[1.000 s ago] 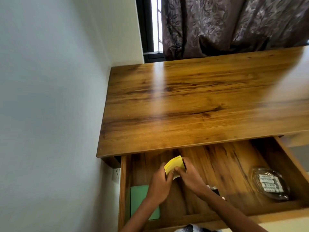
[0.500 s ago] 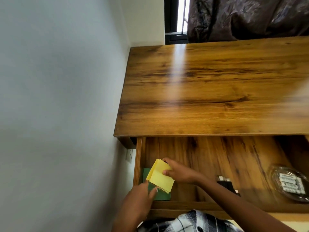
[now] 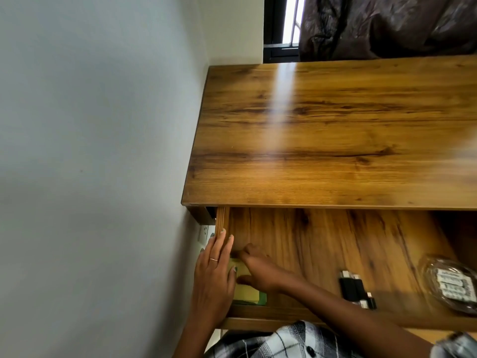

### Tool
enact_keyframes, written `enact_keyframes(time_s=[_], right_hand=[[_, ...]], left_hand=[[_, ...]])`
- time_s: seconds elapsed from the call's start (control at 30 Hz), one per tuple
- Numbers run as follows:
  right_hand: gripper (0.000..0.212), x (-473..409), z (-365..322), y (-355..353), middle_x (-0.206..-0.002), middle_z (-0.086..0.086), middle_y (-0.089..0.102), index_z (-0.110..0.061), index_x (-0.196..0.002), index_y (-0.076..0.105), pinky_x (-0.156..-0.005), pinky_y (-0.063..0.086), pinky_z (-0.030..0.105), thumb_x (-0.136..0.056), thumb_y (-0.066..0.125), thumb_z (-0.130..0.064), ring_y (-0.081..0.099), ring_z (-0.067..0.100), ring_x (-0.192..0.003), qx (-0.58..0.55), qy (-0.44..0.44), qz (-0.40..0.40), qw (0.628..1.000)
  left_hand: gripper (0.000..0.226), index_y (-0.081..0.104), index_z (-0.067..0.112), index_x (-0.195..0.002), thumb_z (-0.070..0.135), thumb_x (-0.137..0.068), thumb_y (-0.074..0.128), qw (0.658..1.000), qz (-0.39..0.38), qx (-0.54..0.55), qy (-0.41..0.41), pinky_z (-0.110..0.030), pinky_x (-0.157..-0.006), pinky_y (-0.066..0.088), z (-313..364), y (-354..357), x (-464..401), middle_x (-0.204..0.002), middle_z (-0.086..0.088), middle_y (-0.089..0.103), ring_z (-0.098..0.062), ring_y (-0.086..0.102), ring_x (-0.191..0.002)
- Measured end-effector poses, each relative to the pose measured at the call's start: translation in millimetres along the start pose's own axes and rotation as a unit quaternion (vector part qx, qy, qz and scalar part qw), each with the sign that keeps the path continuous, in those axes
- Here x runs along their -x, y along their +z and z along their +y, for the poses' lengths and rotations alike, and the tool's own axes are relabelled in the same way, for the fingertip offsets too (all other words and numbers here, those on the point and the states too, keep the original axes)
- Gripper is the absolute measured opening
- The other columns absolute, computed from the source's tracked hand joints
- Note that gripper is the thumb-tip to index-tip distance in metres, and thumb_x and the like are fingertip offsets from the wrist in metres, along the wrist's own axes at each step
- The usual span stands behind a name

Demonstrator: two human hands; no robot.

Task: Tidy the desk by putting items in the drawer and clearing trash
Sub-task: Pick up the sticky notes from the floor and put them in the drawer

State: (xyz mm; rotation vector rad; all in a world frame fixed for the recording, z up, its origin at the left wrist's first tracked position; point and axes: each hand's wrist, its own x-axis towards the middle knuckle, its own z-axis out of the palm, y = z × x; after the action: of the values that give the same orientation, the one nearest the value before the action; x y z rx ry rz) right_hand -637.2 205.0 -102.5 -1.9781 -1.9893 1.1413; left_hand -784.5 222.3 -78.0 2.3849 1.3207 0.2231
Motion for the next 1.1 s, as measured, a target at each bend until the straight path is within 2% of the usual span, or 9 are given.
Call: enact_keyframes(time_s=[0.1,0.2,0.27,0.37,0.47,0.6,0.7,0.83,1.1], right_hand=[[0.053,10.1,6.2,-13.9,-0.142,0.003,0.037,-0.022,-0.14,0.037,-0.105,0.037,0.031,-0.091,0.056,-0.025,0.038,0.018,-0.128,-0.099,0.031,0.04,0.994],[0.043,22.2,17.3,-28.3,-0.14,-0.001,0.045,-0.024,-0.136,0.042,-0.089,0.042,0.016,-0.094,0.05,-0.019,0.049,0.009,-0.117,-0.182,0.116,0.094,0.972],[0.038,29.8,22.4,-32.2,-0.135,0.0,0.051,-0.018,-0.132,0.048,-0.091,0.042,0.018,-0.095,0.048,-0.014,0.051,0.01,-0.117,-0.238,0.164,0.101,0.952],[0.035,39.2,21.7,-26.3,-0.125,0.005,0.057,-0.011,-0.129,0.05,-0.093,0.049,0.029,-0.095,0.046,-0.008,0.056,0.013,-0.107,-0.304,0.197,0.045,0.931],[0.044,43.2,10.3,-11.4,-0.124,0.007,0.053,-0.011,-0.137,0.041,-0.091,0.051,0.031,-0.094,0.045,-0.004,0.057,0.02,-0.107,-0.364,0.208,-0.015,0.908],[0.048,39.7,2.6,2.3,-0.128,0.011,0.053,-0.01,-0.141,0.035,-0.098,0.047,0.042,-0.094,0.045,-0.003,0.054,0.026,-0.115,-0.313,0.196,-0.017,0.929],[0.049,37.1,9.6,-0.7,-0.124,0.008,0.054,-0.013,-0.141,0.035,-0.093,0.05,0.04,-0.094,0.044,-0.004,0.057,0.026,-0.11,-0.29,0.193,0.003,0.937],[0.044,24.7,11.6,-7.5,-0.131,0.005,0.049,-0.017,-0.136,0.044,-0.088,0.047,0.026,-0.094,0.044,-0.007,0.054,0.019,-0.112,-0.172,0.146,0.087,0.97],[0.049,10.1,8.9,3.6,-0.13,0.01,0.047,-0.009,-0.133,0.049,-0.101,0.039,0.034,-0.086,0.047,0.005,0.042,0.024,-0.12,-0.04,0.052,0.073,0.995]], left_hand=[[0.066,0.013,0.026,-0.149,0.017,-0.093,0.048,1.0,0.017,0.019,-0.016,-0.03,-0.118,0.006,-2.1,3.8,-2.2,-0.156,0.013,0.002,-0.005,-0.001,-0.145],[0.064,0.016,0.023,-0.15,0.016,-0.094,0.046,0.999,0.03,0.031,-0.033,-0.031,-0.119,0.009,-3.4,5.4,-4.3,-0.155,0.013,0.005,-0.005,0.003,-0.145],[0.063,0.018,0.022,-0.15,0.016,-0.094,0.046,0.998,0.032,0.041,-0.034,-0.033,-0.119,0.011,-2.8,5.9,-4.4,-0.155,0.012,0.007,-0.006,0.005,-0.145],[0.062,0.017,0.023,-0.15,0.017,-0.095,0.046,0.998,0.033,0.052,-0.033,-0.031,-0.119,0.01,-3.2,6.6,-3.4,-0.156,0.011,0.009,-0.005,0.004,-0.144],[0.062,0.019,0.021,-0.149,0.016,-0.094,0.047,0.997,0.041,0.056,-0.031,-0.032,-0.118,0.012,-3.1,6.8,-4.1,-0.157,0.007,0.016,-0.003,0.004,-0.143],[0.062,0.02,0.02,-0.149,0.015,-0.094,0.048,0.997,0.044,0.061,-0.027,-0.034,-0.118,0.017,-3.3,6.4,-4.2,-0.157,0.004,0.018,-0.002,0.005,-0.141],[0.062,0.021,0.02,-0.149,0.015,-0.094,0.049,0.996,0.047,0.067,-0.024,-0.036,-0.118,0.02,-3.5,6.2,-4.1,-0.157,0.004,0.019,-0.002,0.007,-0.141],[0.062,0.021,0.02,-0.149,0.015,-0.094,0.049,0.997,0.048,0.063,-0.022,-0.038,-0.118,0.022,-3.5,5.9,-4.4,-0.157,0.004,0.019,-0.003,0.008,-0.142],[0.064,0.013,0.021,-0.151,0.02,-0.096,0.045,0.998,0.033,0.041,-0.028,-0.033,-0.119,0.012,-2.0,5.2,-4.4,-0.157,0.009,0.008,-0.006,0.004,-0.145]])
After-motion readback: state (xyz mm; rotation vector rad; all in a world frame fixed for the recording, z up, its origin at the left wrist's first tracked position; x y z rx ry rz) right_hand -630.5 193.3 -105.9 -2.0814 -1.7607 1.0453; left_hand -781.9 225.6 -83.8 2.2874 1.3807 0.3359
